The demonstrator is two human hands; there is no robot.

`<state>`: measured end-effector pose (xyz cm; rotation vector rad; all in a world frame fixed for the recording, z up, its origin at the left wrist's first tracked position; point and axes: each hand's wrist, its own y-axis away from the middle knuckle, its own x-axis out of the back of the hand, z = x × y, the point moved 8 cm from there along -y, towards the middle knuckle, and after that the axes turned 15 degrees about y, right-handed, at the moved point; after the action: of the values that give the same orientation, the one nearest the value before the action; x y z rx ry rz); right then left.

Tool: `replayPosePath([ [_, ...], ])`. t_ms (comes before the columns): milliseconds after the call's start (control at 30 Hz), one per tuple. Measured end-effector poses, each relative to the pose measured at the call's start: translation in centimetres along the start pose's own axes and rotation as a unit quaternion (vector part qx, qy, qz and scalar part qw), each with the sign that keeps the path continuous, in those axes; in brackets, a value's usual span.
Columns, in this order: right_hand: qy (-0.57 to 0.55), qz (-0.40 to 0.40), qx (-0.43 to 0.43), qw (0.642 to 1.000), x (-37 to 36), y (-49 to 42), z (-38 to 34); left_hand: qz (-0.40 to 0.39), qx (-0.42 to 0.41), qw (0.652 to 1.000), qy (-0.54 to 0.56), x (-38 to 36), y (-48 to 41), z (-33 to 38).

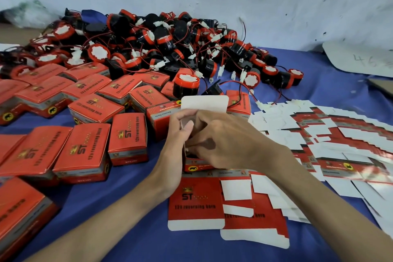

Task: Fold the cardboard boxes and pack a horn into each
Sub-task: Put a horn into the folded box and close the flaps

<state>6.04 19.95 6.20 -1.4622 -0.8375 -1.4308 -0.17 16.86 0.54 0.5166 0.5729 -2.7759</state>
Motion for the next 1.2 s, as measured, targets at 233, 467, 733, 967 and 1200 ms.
replayPosePath([
  [233, -0.012, 0.057, -0.011, 0.998, 0.5, 0.0, -0.2, 0.033, 0.009, 0.999, -0.007, 0.3, -0.2, -0.1],
  [467, -0.08, 0.285, -0.028, 0.955, 3.3, 2.1, 1.9, 0.036, -0.007, 0.996, -0.087, 0.5, -0.6, 0.8],
  [733, -0.253, 0.221, -0.065, 0.94, -1.1, 5.0, 3.0, 0.035, -0.053, 0.985, -0.159, -0.1, -0.6, 1.4],
  [967, -0.548, 0.188, -0.145, 0.802, -2.5, 4.0, 5.4, 0.034, -0.13, 0.931, -0.338, -0.3, -0.3, 2.7],
  [1200, -0.57, 0.142, -0.061, 0.807, -2.7, 4.4, 4.8, -0.058, -0.13, 0.941, -0.308, -0.9, 0.3, 3.2],
])
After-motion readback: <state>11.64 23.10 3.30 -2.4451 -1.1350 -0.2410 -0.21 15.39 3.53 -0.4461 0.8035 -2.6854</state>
